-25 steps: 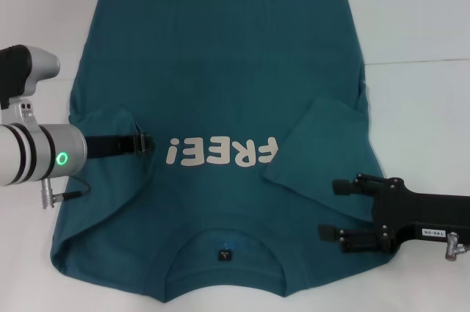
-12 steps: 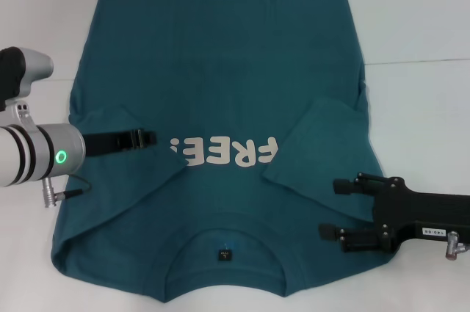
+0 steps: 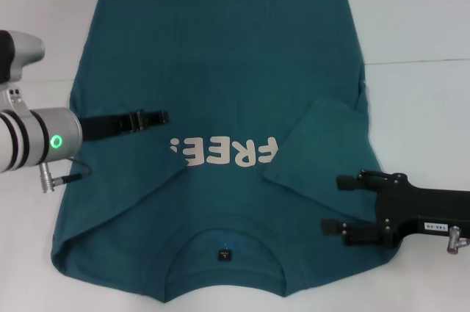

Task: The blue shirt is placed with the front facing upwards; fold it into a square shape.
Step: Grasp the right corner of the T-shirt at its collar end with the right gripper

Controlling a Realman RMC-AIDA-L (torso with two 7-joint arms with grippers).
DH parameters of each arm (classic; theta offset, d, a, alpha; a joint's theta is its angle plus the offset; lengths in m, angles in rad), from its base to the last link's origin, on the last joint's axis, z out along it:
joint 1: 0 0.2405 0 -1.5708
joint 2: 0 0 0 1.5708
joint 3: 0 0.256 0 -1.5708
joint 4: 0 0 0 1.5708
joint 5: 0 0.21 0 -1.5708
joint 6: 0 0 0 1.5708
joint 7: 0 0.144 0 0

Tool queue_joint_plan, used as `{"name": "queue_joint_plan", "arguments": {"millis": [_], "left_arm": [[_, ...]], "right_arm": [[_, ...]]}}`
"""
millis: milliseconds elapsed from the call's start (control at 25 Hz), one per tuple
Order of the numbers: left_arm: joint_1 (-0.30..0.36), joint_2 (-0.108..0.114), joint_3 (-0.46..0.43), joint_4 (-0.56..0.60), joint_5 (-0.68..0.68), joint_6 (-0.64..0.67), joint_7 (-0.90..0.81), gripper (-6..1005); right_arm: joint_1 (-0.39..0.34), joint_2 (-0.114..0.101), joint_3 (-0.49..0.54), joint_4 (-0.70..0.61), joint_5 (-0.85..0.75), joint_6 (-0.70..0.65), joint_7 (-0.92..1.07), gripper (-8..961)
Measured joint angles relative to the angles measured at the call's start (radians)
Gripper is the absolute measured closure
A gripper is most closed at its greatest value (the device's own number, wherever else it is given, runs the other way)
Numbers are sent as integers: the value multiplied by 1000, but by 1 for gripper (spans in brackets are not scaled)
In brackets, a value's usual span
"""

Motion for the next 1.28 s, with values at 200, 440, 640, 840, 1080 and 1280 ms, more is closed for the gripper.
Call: {"name": "queue_joint_plan", "arguments": {"millis": [200,440,640,840,1080,1280], "left_arm": [[-11,16,-105,13,-64,157,102,278],[-14,44,-268,8,-129,385,272,172],[-4,65,-398,2,-153,554,408,163],[19,89,-464,-22,-144,651,502,166],[57,89,-516,-38,-139,661,568,168],[63,88,-523,-52,-133,654,586,168]], "right_arm": [[12,-8,1,-10,0,7,49,13],[56,-16,0,-108,-21,19,275,12],[120,-32,-3,-178,-106,4,490,12],[182,-36,-5,-273,-200,-14,752,12],[249,-77,-7,-318,-340,-18,1043,12],[312,-108,-13,-333,-513,-94,1210,12]]}}
